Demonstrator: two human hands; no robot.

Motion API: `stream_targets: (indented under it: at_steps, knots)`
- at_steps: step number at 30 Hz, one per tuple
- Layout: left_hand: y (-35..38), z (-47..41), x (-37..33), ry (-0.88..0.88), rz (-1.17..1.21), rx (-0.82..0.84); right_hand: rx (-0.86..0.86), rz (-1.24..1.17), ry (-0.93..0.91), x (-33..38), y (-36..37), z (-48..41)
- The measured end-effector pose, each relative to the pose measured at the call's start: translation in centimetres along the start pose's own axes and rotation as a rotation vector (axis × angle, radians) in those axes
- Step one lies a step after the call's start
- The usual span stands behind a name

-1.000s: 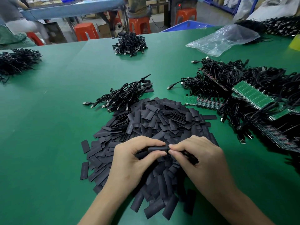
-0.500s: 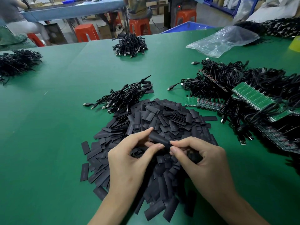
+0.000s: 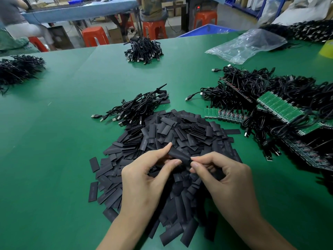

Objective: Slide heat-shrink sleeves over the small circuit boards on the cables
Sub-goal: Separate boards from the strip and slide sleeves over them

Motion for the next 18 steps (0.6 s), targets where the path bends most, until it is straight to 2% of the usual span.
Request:
stream_targets:
  at_steps: [5, 9, 13, 18]
  knots:
    - [0.0, 0.1, 0.1, -0.045, 0.077, 0.052, -0.008, -0.038, 0.04, -0.3, 0.0, -0.1]
    - [1.1, 0.4, -0.3, -0.22, 0.22, 0.162, -0.038, -0.305, 0.168, -0.5, -0.2, -0.7]
    - [2.3, 0.8, -2.0, -0.129, 0.049, 0.334, -0.093, -0.631, 0.356, -0.4, -0.6, -1.3]
    - [3.9, 1.0, -4.0, -0.022, -0.163, 0.478, -0.121, -0.894, 0.52, -0.8, -0.9, -1.7]
Point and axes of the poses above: each hand's wrist, its own z-axis away from the middle knuckle, its own y-axis out of the palm, x = y × z, the point moved 1 cm from there along -z, towards the middle knuckle, and after that the axes turned 1 degree about -x, right-handed, at the moved point
